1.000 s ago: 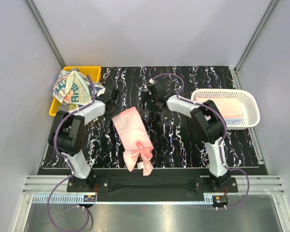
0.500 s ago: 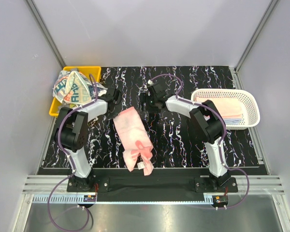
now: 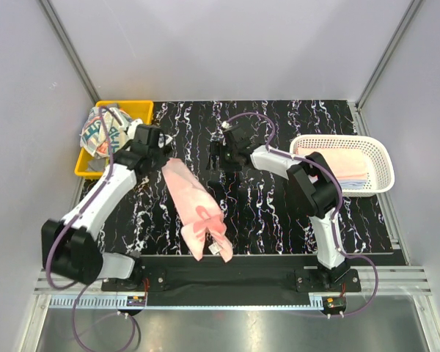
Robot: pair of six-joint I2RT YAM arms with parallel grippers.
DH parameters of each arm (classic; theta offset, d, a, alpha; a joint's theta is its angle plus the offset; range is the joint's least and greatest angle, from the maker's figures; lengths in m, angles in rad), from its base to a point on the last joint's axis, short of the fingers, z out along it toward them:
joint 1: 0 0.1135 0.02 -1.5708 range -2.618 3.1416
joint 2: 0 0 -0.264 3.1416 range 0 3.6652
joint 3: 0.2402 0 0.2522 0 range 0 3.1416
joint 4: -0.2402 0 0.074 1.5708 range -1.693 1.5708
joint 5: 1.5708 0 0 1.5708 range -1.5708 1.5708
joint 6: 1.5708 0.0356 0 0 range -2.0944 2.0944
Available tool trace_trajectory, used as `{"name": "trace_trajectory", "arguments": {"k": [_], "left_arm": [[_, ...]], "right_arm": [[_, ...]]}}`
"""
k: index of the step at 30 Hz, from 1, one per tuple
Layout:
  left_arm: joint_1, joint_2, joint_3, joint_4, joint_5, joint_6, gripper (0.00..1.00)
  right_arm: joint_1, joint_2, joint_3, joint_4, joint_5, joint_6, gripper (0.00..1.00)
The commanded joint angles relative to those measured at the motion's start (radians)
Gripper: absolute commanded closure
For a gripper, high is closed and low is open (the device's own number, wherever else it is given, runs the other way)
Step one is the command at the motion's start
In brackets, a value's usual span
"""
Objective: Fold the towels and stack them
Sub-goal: Flatten out the crumpled towel
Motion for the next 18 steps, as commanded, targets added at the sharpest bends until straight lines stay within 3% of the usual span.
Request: {"name": "trace_trajectory", "arguments": {"k": [1,6,13,18], "left_arm": [[0.002,-0.122,-0.022,-0.095,0.025,0.03,1.0],[0.001,-0.278,-0.143,-0.1,0.074,-0.01,1.0],[-0.001,-0.185,0.118,-0.141,0.14,0.064,1.0],[-0.076,0.014,0.399,-0.188,0.179,0.116,1.0]], "right_arm": [[0.014,-0.003,0.055,0.031,-0.032,0.0,0.18],[0.045,0.014,0.08,0.028,-0.029,-0.006,0.17],[0.043,0.041,0.118,0.022,-0.052,0.005,0.17],[0.009,0.034,0.118,0.007,-0.05,0.043,0.16]]}}
